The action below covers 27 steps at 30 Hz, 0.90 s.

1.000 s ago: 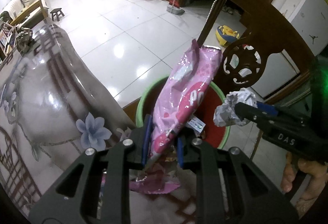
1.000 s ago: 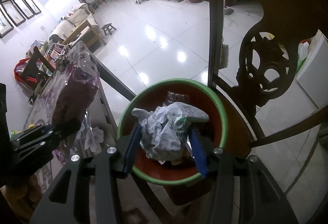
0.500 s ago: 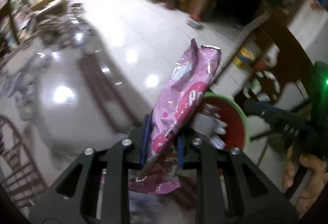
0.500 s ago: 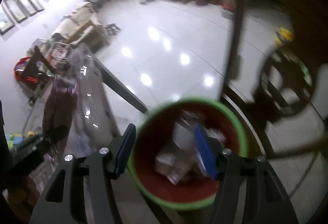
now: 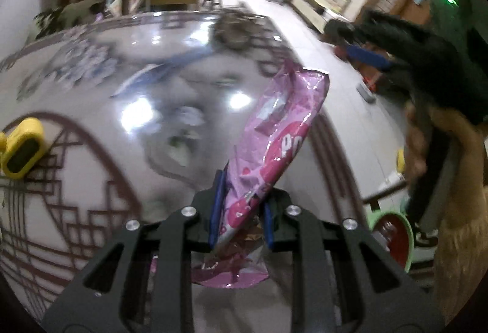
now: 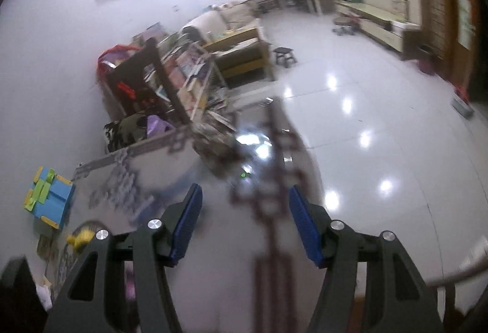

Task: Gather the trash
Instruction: 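Grasp the crumpled paper on the table with the right gripper, then carry the crumpled paper and pink wrapper over the red bin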

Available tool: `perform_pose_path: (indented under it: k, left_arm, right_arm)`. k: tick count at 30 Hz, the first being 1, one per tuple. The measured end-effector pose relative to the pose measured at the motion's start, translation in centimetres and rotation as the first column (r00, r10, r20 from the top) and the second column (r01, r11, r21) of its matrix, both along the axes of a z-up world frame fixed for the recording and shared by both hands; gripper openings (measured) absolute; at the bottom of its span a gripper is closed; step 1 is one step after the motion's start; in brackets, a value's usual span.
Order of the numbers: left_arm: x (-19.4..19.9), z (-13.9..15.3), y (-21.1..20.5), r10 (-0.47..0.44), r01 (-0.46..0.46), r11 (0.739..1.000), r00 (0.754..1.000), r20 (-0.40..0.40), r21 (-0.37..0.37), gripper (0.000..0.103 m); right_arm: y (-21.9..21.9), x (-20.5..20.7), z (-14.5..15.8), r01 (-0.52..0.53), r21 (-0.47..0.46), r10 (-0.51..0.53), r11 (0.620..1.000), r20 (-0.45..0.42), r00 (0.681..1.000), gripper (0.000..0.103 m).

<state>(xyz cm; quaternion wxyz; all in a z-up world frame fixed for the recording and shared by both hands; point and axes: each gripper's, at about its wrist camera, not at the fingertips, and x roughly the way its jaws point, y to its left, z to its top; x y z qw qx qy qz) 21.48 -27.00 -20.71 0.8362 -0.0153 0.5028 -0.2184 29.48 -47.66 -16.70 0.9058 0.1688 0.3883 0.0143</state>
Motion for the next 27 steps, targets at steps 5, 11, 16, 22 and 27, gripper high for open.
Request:
perform_pose_path:
  k: [5,11,16,22,27]
  left_arm:
    - [2.3,-1.7,3.3,0.083,-0.084,0.996,0.996,-0.034,-0.026,0.021]
    - [3.1,-3.1,5.8,0.140,-0.143,0.989,0.989,-0.054,-0.037,0.021]
    - [3.1,-3.0,6.5,0.160,-0.161,0.986,0.986,-0.040,-0.033,0.022]
    - [2.6,-2.6,7.0,0.173,-0.174,0.984,0.984,-0.036,-0.043,0.022]
    - [0.9,-0.7,6.3,0.148,-0.149,0.988,0.989,-0.008,-0.049,0.022]
  right_arm:
    - [2.8,7.7,-2.4,-0.073,-0.011,0.072,0.997,-0.048,0.996,0.059]
    - [4.4,13.2,-5.8,-0.086,-0.038,0.081,0.996,-0.131,0.988,0.060]
    - [5.3,14.2,-5.8,-0.110,-0.062,0.101,0.992,-0.135,0.986,0.036]
    - [6.7,9.1,-3.5,-0.180,-0.125,0.170,0.976,-0.086,0.982,0.029]
    - [7.4,1.7,-1.6,-0.174,-0.124,0.170,0.977,-0.047,0.984,0.029]
